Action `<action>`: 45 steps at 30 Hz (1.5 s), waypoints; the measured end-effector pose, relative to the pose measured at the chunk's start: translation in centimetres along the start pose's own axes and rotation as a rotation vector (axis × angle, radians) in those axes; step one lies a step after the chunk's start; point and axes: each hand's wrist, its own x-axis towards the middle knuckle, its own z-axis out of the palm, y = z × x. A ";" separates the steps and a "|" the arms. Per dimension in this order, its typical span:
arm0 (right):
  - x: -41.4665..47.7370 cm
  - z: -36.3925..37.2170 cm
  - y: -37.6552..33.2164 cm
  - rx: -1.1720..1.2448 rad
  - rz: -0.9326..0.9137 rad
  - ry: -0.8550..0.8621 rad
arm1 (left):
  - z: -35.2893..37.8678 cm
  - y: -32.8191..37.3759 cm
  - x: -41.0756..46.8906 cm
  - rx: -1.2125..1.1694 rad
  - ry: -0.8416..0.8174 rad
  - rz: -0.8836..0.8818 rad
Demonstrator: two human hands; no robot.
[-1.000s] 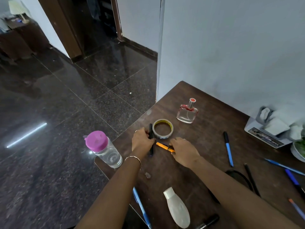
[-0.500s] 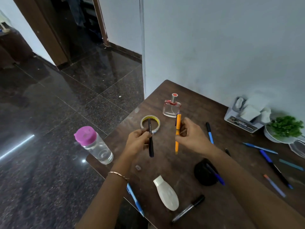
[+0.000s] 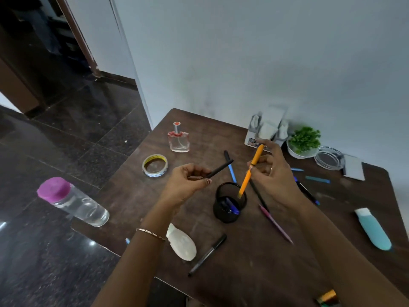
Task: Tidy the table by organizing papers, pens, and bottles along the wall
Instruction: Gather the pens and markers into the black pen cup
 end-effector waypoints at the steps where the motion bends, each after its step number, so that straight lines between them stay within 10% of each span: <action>1: -0.3 -0.2 0.3 -0.006 -0.016 0.016 | 0.5 0.2 0.0 0.074 0.000 0.009; 8: -1.5 -0.2 2.4 -0.072 -0.081 -0.018 | 2.2 0.8 0.4 0.679 0.002 0.155; 27: -1.3 1.3 5.4 -0.388 -0.088 -0.138 | 6.0 -3.1 3.5 0.735 -0.052 0.312; 35: 4.3 0.3 7.2 -0.393 0.082 0.020 | 4.5 -3.2 5.8 0.135 0.101 0.069; 45: 10.7 5.9 11.8 -0.684 0.240 -0.355 | 3.0 -7.3 9.0 0.063 0.095 -0.153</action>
